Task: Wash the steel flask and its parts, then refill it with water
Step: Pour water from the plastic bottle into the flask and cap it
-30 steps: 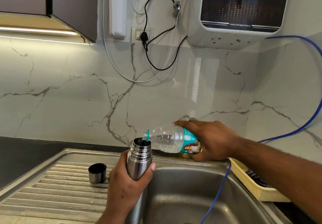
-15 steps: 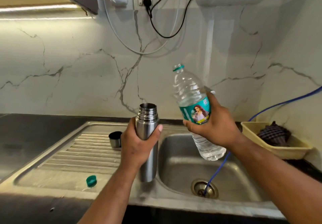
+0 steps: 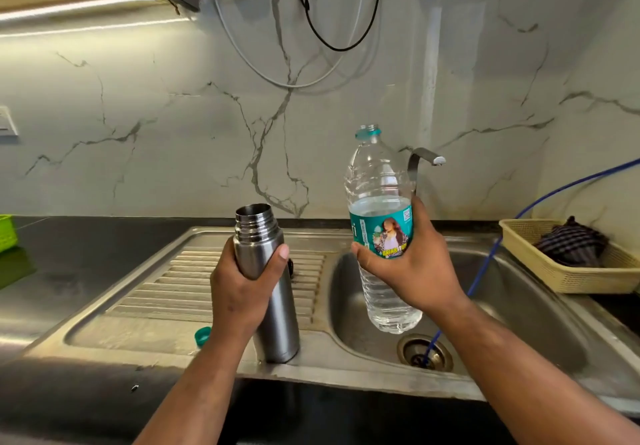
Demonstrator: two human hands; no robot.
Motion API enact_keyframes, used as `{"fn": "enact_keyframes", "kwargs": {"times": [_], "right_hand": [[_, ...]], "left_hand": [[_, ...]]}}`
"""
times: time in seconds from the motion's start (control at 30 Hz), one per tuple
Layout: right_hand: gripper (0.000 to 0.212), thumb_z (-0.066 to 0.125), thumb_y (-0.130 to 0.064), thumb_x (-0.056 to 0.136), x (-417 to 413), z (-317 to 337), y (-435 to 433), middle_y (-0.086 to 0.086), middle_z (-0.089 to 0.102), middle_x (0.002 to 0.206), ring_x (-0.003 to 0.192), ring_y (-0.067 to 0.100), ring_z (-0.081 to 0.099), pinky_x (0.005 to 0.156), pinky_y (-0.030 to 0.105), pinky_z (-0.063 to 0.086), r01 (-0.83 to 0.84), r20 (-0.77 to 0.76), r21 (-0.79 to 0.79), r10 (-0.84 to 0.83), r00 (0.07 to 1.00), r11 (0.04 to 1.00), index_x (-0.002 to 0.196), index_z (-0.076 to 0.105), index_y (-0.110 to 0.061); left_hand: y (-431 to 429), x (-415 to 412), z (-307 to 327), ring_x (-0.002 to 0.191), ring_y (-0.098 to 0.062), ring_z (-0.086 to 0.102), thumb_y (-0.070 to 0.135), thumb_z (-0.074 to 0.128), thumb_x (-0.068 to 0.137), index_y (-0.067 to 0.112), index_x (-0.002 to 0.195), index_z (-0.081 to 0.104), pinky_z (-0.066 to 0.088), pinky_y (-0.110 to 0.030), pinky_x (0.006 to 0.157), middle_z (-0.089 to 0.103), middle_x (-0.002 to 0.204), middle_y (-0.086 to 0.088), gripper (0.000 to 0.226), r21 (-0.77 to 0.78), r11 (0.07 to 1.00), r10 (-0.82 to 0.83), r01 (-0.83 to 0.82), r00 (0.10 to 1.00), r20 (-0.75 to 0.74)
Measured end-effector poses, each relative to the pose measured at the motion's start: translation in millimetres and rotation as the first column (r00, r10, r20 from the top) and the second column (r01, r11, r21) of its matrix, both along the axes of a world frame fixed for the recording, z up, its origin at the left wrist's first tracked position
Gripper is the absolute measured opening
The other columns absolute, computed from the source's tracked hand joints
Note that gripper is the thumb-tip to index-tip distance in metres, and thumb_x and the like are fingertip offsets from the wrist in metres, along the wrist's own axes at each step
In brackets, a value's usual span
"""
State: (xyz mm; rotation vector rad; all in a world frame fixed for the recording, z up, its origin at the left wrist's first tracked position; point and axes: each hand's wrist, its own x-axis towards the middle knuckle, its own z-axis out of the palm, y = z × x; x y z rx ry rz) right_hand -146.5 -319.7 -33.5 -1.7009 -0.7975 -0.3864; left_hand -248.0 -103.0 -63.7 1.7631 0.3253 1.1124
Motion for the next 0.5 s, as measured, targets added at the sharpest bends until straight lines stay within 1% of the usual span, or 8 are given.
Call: {"fn": "enact_keyframes", "kwargs": {"times": [0.07,0.2,0.27,0.3,0.37,0.43,0.47,0.5], "right_hand": [[0.082,0.092,-0.031,0.071,0.7,-3.1,2.2,-0.017,0.069,0.113,0.097,-0.003,0.071,0.077,0.017,0.06,0.003,-0.005,-0.003,-0.003,1.0,1.0,0.139,0.045,-0.028],[0.086,0.092,-0.033,0.071,3.0,-8.3,3.8,-0.019,0.068,0.115,0.099,-0.005,0.069,0.077,0.016,0.059,0.009,-0.021,-0.022,-0.01,1.0,1.0,0.142,0.043,-0.03],[0.087,0.092,-0.034,0.071,2.9,-11.8,3.8,-0.019,0.067,0.115,0.1,-0.006,0.068,0.074,0.014,0.058,0.011,-0.032,-0.03,-0.012,0.999,0.999,0.143,0.042,-0.029],[0.088,0.091,-0.034,0.071,2.6,-13.6,3.4,-0.019,0.067,0.114,0.099,-0.007,0.068,0.073,0.013,0.057,0.01,-0.037,-0.029,-0.011,0.999,1.0,0.143,0.042,-0.029],[0.087,0.091,-0.034,0.071,1.7,-16.6,2.4,-0.021,0.067,0.111,0.097,-0.008,0.068,0.072,0.012,0.057,0.011,-0.043,-0.026,-0.013,0.999,1.0,0.143,0.043,-0.029],[0.085,0.092,-0.033,0.071,0.6,-18.8,1.7,-0.021,0.067,0.11,0.096,-0.008,0.069,0.071,0.011,0.056,0.01,-0.049,-0.021,-0.011,0.999,1.0,0.141,0.043,-0.031],[0.084,0.092,-0.031,0.071,0.2,-20.0,1.2,-0.021,0.067,0.11,0.096,-0.008,0.069,0.071,0.011,0.056,0.011,-0.053,-0.017,-0.012,0.999,1.0,0.14,0.044,-0.031],[0.083,0.092,-0.03,0.071,-0.1,-21.2,0.9,-0.021,0.068,0.11,0.095,-0.008,0.069,0.07,0.01,0.055,0.011,-0.058,-0.016,-0.012,0.998,1.0,0.139,0.045,-0.031]], "left_hand": [[-0.4,1.0,-0.1,0.08,-0.002,0.066,0.06,0.079,0.07,0.027,0.109,0.061,0.045,-0.007,0.059,0.069,0.095,0.008,0.054,0.014,1.0,-0.015,0.015,1.0,-0.014],[-2.2,3.7,-0.6,0.084,-0.006,0.065,0.057,0.071,0.069,0.025,0.114,0.06,0.045,-0.008,0.06,0.068,0.098,0.007,0.057,0.012,0.999,-0.032,0.032,0.999,-0.024],[-0.9,3.9,-1.8,0.087,-0.008,0.065,0.056,0.07,0.071,0.024,0.12,0.058,0.046,-0.013,0.063,0.067,0.102,0.004,0.06,0.004,0.999,-0.048,0.048,0.998,-0.036],[-0.7,4.0,-2.5,0.088,-0.009,0.065,0.055,0.07,0.072,0.023,0.122,0.057,0.046,-0.014,0.064,0.067,0.103,0.003,0.061,0.001,0.998,-0.058,0.058,0.998,-0.04],[-0.3,4.6,-3.1,0.088,-0.008,0.065,0.056,0.071,0.073,0.024,0.124,0.056,0.046,-0.01,0.063,0.067,0.105,0.004,0.062,-0.002,0.998,-0.068,0.068,0.996,-0.054],[2.6,2.8,-3.2,0.086,-0.005,0.065,0.065,0.075,0.075,0.024,0.124,0.056,0.047,-0.007,0.059,0.067,0.104,0.006,0.067,0.006,0.997,-0.081,0.082,0.994,-0.076],[5.9,0.6,-3.7,0.085,-0.003,0.066,0.074,0.073,0.071,0.024,0.124,0.056,0.048,-0.007,0.06,0.067,0.103,0.006,0.074,0.016,0.995,-0.098,0.1,0.992,-0.083],[10.7,-2.6,-4.9,0.086,0.0,0.066,0.084,0.067,0.065,0.026,0.122,0.056,0.049,-0.008,0.063,0.068,0.102,0.008,0.083,0.034,0.992,-0.119,0.122,0.989,-0.083]]}}
